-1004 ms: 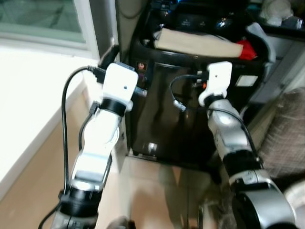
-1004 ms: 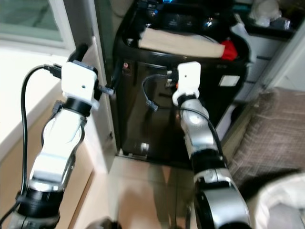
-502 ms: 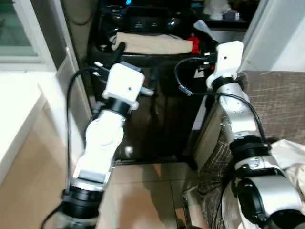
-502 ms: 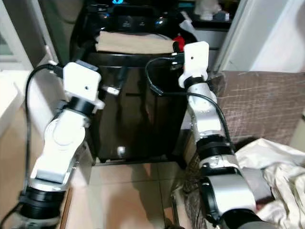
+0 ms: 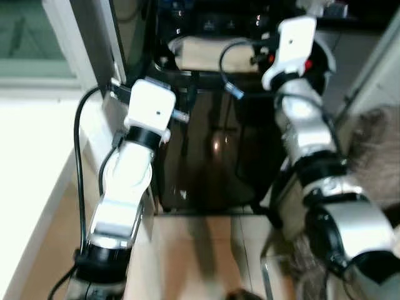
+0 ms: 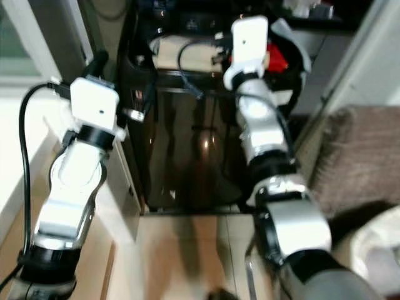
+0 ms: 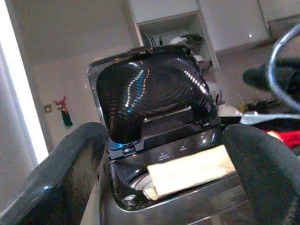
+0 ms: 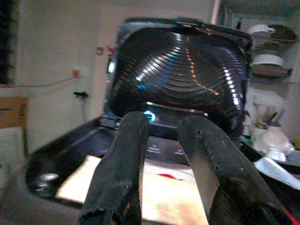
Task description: Clothes washing
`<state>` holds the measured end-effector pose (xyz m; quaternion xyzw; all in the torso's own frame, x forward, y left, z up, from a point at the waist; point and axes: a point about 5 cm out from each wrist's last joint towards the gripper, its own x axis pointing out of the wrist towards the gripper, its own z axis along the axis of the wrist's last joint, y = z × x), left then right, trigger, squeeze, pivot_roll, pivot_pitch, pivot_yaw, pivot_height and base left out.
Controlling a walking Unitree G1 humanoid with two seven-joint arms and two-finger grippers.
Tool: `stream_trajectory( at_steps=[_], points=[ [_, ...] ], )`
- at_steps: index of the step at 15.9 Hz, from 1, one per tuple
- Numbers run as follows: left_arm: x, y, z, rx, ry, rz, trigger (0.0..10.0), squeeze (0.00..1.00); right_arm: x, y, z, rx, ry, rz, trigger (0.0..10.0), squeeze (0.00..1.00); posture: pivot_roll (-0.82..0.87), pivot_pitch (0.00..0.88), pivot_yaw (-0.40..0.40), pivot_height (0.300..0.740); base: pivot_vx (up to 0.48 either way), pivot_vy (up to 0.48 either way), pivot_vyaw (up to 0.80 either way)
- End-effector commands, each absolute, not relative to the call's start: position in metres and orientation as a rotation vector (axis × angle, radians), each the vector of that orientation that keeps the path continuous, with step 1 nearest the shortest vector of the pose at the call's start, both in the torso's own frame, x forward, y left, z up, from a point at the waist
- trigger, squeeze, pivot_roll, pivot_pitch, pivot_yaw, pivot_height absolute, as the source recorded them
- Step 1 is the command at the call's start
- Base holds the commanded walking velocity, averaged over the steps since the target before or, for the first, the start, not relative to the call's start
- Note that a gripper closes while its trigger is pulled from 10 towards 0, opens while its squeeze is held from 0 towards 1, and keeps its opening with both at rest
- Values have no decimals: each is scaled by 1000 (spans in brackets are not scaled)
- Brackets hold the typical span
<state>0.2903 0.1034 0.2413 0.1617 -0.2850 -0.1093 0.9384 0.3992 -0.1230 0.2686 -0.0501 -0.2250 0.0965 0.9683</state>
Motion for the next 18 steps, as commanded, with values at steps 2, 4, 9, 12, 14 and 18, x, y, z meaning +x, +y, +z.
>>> stream_trajectory(
  at_steps=[2,4,9,12,14,18],
  points=[
    [295,95,237,409,-546,-244,10000,192,400,-133,257,-82,-419,170,10000,0,37,2,-29,731,456,0,0],
    [298,97,233,420,-511,-230,10000,129,401,-130,245,-69,-362,171,10000,0,34,5,-27,731,171,-167,-400],
    [298,93,235,417,-523,-242,10000,196,401,-134,244,-86,-369,152,10000,0,30,4,-21,731,62,-73,-160],
    [298,93,233,393,-513,-241,10000,224,401,-132,243,-87,-369,158,10000,0,30,5,-21,731,322,-350,0],
    [300,98,233,395,-499,-197,10000,157,401,-132,242,-90,-366,163,10000,0,33,6,-25,731,429,-133,0],
    [301,100,232,410,-500,-174,10000,145,402,-134,232,2,-305,142,10000,0,33,6,-25,731,0,0,0]
  ],
)
